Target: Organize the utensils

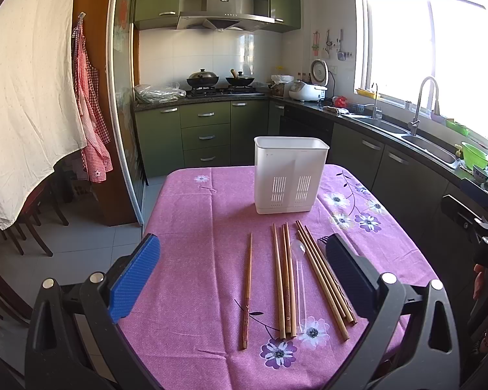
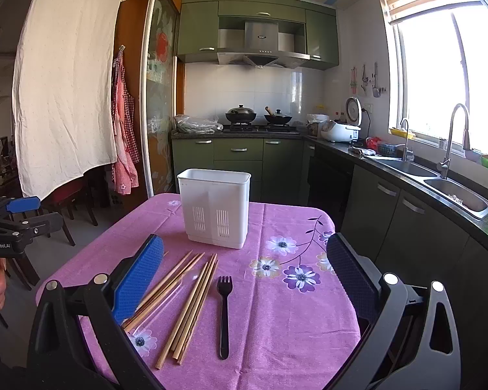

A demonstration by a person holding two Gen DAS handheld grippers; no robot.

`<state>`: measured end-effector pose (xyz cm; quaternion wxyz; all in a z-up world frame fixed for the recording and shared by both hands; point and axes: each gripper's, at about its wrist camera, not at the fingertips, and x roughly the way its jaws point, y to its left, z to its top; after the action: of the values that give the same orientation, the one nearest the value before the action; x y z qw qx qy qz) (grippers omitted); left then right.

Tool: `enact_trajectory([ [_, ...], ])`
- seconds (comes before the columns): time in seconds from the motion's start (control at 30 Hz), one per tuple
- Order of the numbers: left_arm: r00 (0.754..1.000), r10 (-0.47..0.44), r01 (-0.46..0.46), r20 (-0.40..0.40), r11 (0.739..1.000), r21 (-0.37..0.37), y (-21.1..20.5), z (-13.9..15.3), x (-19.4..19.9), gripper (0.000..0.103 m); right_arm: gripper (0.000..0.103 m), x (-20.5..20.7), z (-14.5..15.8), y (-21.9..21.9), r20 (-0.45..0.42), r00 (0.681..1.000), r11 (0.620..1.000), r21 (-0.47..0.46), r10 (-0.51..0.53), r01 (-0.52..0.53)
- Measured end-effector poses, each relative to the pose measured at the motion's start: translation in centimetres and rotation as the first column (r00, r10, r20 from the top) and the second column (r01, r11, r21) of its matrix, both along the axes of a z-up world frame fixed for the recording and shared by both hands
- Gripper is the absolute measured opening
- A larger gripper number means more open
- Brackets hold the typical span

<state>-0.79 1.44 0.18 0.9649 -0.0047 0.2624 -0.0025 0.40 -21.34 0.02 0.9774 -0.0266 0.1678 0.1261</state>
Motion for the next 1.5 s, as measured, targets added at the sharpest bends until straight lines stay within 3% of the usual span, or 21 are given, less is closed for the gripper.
enact_trajectory([
  [0.53,1.0,-0.002,0.002,-0.024,1.0,-0.001,-0.1,-0.4,0.7,0.097,0.099,1.0,-0.8,0.4,-0.034,0.999,1.0,-0.018,0.005,-0.006],
  [0.63,0.997,-0.023,0.022,-0.08,1.0,-0.012,-0.1,-0.9,2.3,0.097,0.099,2.3,-1.4,0.2,-0.088,0.996,0.999,-0.041,-0.003,-0.001],
  [0.73,0.983,-0.045,0.04,-0.179,0.999,-0.028,-0.5,-1.8,4.7,0.097,0.099,4.8,-2.5,0.1,-0.201,0.98,0.997,-0.072,0.007,-0.022],
  [0.87,0.94,-0.073,0.059,-0.332,0.997,-0.053,-1.4,-3.9,8.4,0.097,0.099,8.1,-4.0,0.2,-0.358,0.93,0.992,-0.062,0.082,-0.112],
  [1.07,0.842,-0.183,0.139,-0.507,0.983,-0.123,-4.2,-7.7,12.9,0.095,0.099,12.1,-6.1,-0.2,-0.513,0.843,0.982,-0.003,0.16,-0.188],
  [1.17,0.812,-0.203,0.176,-0.547,0.979,-0.103,-6.1,-9.0,14.2,0.078,0.089,13.4,-6.7,-1.0,-0.567,0.807,0.983,0.029,0.164,-0.18],
  [1.23,0.783,-0.229,0.202,-0.579,0.973,-0.111,-7.2,-9.7,14.9,0.074,0.084,13.8,-7.0,-1.3,-0.584,0.796,0.984,0.027,0.158,-0.176],
  [1.37,0.731,-0.266,0.24,-0.629,0.962,-0.128,-9.0,-11.1,16.1,0.056,0.071,14.1,-7.2,-1.7,-0.591,0.793,0.986,0.02,0.147,-0.168],
  [1.4,0.721,-0.265,0.243,-0.64,0.962,-0.125,-9.3,-11.4,16.3,0.048,0.065,14.1,-7.3,-1.7,-0.59,0.794,0.986,0.015,0.143,-0.167],
  [1.5,0.706,-0.25,0.245,-0.663,0.964,-0.102,-10.1,-12.3,16.9,0.04,0.048,14.1,-7.4,-1.6,-0.59,0.796,0.985,-0.006,0.134,-0.171],
])
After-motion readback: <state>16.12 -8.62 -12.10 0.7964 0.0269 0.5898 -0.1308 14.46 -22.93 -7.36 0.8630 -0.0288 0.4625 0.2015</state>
